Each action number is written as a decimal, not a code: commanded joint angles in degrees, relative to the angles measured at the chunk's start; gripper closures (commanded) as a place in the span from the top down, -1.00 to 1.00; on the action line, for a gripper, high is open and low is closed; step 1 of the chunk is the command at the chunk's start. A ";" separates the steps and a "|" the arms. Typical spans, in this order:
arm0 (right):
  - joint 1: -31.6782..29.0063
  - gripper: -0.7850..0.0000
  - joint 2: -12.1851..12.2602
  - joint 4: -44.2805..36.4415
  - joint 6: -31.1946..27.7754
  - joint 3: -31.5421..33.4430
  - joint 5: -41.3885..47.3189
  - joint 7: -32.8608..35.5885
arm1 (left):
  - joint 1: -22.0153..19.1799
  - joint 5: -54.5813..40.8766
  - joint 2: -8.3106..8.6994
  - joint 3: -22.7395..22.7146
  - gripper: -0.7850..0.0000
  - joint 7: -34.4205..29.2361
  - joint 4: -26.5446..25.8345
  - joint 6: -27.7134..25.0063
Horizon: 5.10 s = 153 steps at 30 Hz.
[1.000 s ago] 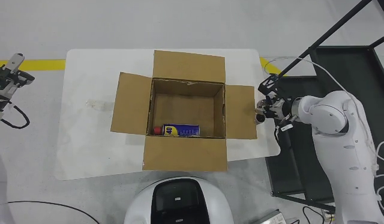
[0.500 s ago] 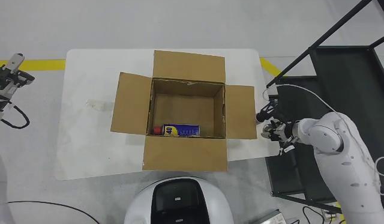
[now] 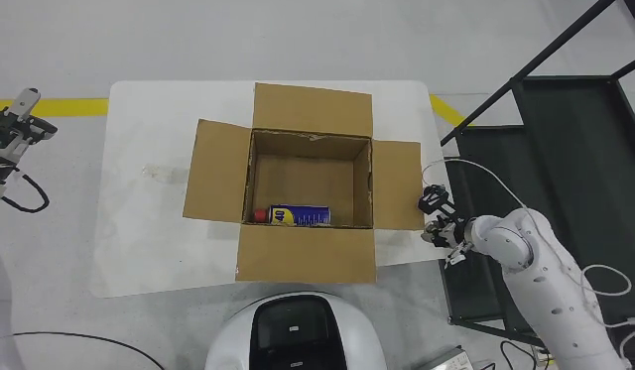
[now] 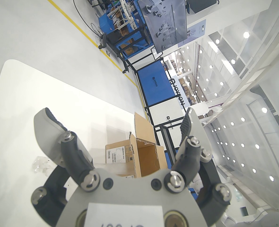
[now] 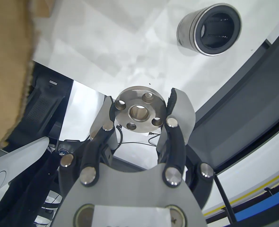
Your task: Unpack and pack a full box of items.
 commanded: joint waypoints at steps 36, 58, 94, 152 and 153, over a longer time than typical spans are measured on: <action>16.75 1.00 -2.00 26.08 6.20 -11.61 -5.76 -11.83 | 0.00 0.00 0.00 0.00 1.00 0.00 0.00 0.00; 10.71 1.00 1.08 3.35 3.19 8.21 12.24 -9.00 | 0.00 0.00 0.00 0.00 1.00 0.00 0.00 0.00; 28.64 1.00 -1.65 -4.28 -7.18 -20.81 15.38 -8.17 | 0.00 0.00 0.00 0.00 1.00 0.00 0.00 0.00; 54.95 1.00 -20.60 31.27 -5.50 -66.01 0.29 -12.23 | 0.00 0.00 0.00 0.00 1.00 0.00 0.00 0.00; 55.17 1.00 -21.02 31.97 -5.67 -66.34 0.45 -12.22 | 0.00 0.00 0.00 0.00 1.00 0.00 0.00 0.00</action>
